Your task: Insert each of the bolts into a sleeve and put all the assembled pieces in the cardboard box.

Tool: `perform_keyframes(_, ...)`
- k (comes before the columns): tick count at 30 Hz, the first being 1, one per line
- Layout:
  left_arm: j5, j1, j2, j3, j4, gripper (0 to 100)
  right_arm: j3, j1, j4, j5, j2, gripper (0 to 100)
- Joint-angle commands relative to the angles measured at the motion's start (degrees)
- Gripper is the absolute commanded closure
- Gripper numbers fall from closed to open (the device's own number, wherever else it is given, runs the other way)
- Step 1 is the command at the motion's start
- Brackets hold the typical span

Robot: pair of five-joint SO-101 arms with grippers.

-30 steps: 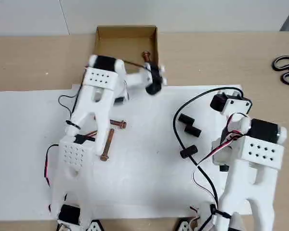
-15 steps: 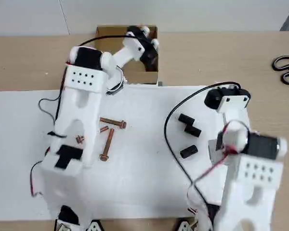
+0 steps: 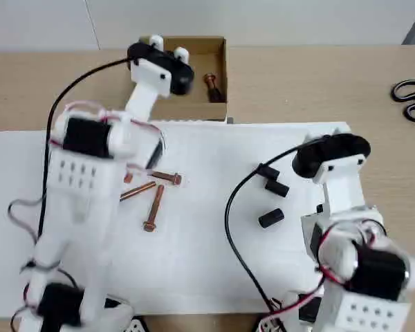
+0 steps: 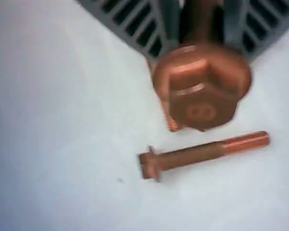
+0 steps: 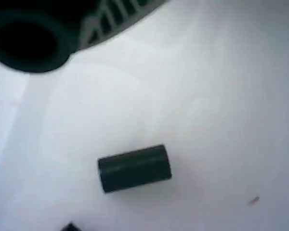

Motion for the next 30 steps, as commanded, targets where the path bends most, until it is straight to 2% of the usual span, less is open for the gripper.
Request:
perform_keyframes(1, 1.49, 2.81, -11.52, 3.82, -1.41, 100, 0.97, 0.13, -1.98, 0.18, -4.97, 99.5)
perform_keyframes(9, 14.24, 2.81, -31.91, 20.79, -11.78, 100, 16.09, 0.04, -15.34, 0.18, -24.04, 99.5)
perform_keyframes(15, 19.16, 2.81, -46.24, 34.77, -17.58, 100, 26.46, -0.04, -15.69, 0.18, -41.1, 99.5)
perform_keyframes(17, 20.84, 2.81, -50.9, 39.52, -19.78, 100, 27.78, -0.04, -15.69, -0.09, -41.45, 99.5)
perform_keyframes(22, 21.63, 2.81, -63.03, 51.21, -24.7, 100, 28.04, -0.66, -15.78, -9.85, -39.16, 99.5)
perform_keyframes(25, 21.63, 2.81, -70.15, 57.45, -27.08, 100, 28.13, -6.99, -15.78, -14.24, -39.78, 99.5)
perform_keyframes(30, 21.71, 2.81, -79.21, 65.98, -27.96, 100, 32.79, -21.76, -19.65, -18.55, -41.1, 99.5)
